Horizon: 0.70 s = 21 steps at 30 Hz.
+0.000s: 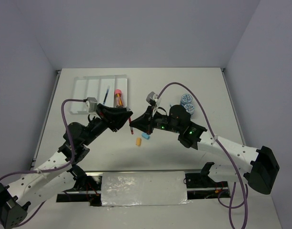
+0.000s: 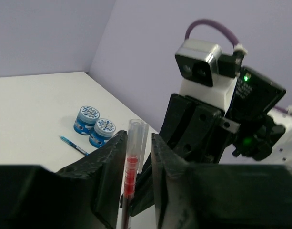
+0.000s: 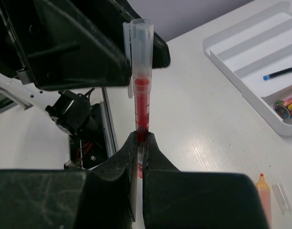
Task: Sort the stationery into containers
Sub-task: Close the pen cap on the pen.
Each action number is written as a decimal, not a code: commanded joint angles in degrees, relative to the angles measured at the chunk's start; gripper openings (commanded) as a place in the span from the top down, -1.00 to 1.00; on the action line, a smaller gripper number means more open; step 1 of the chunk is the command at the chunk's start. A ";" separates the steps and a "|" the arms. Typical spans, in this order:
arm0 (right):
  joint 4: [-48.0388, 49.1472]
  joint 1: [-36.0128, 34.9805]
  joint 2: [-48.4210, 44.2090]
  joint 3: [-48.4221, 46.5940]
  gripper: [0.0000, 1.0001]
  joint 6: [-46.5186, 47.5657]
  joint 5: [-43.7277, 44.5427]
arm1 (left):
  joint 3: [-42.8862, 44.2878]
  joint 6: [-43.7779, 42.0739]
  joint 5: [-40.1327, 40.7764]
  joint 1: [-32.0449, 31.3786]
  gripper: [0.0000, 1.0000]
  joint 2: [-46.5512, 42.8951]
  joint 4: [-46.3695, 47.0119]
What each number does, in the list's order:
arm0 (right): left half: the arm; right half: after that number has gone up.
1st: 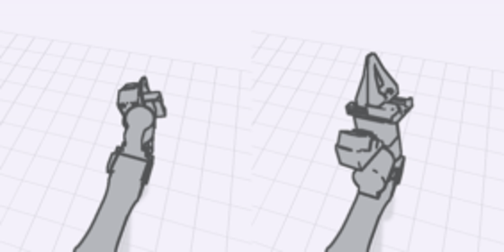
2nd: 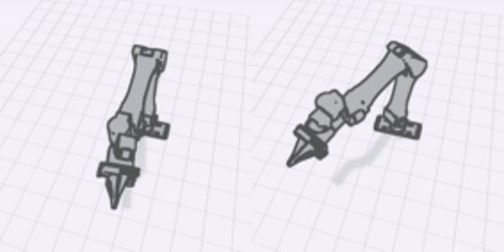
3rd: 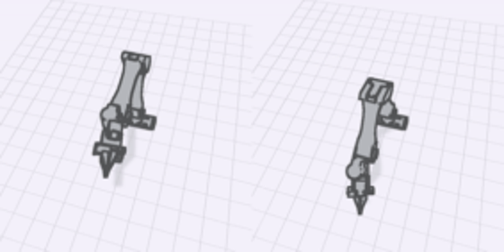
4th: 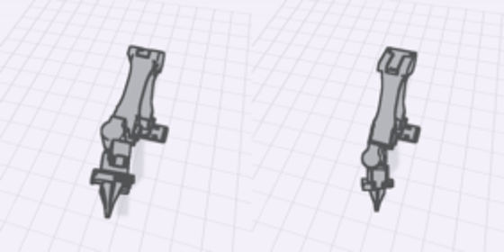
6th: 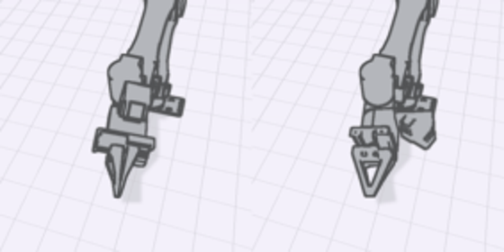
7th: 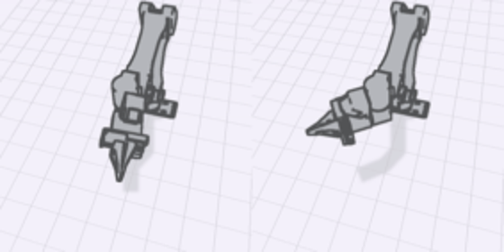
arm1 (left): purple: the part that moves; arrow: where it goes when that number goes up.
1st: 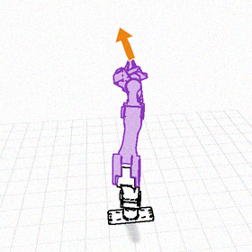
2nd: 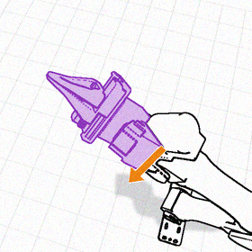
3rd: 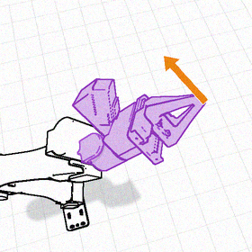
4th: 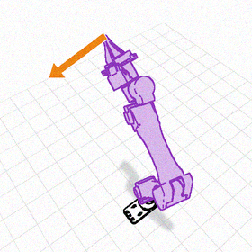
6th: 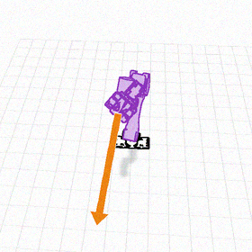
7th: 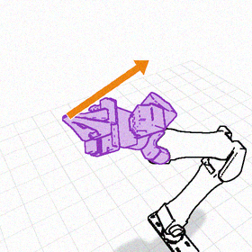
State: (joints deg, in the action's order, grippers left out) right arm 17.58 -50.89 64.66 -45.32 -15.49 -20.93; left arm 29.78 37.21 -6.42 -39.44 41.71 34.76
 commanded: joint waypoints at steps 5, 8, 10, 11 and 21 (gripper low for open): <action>5.62 0.27 -2.35 -0.56 1.00 4.94 -1.75 | 1.42 -4.34 -10.90 -0.64 0.07 -1.02 3.56; 5.45 0.44 -2.88 -0.56 1.00 5.90 -2.19 | 1.51 -4.95 -10.72 -0.64 0.05 -1.72 2.85; 4.66 0.44 -2.79 -0.82 1.00 6.61 -2.62 | 1.42 -5.22 -10.90 -0.64 0.03 -2.25 2.85; 4.22 0.44 -2.79 -1.08 1.00 6.87 -2.97 | 1.42 -5.74 -11.33 -0.64 0.03 -2.51 2.94; 6.32 0.36 -4.63 0.32 1.00 7.66 -5.96 | 2.65 -7.77 -12.39 -0.72 0.00 -2.78 0.48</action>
State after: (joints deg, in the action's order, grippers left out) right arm 18.65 -50.89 62.22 -45.28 -9.21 -25.71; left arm 29.82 31.38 -15.75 -39.59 39.22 34.11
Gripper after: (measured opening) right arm 0.045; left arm 0.508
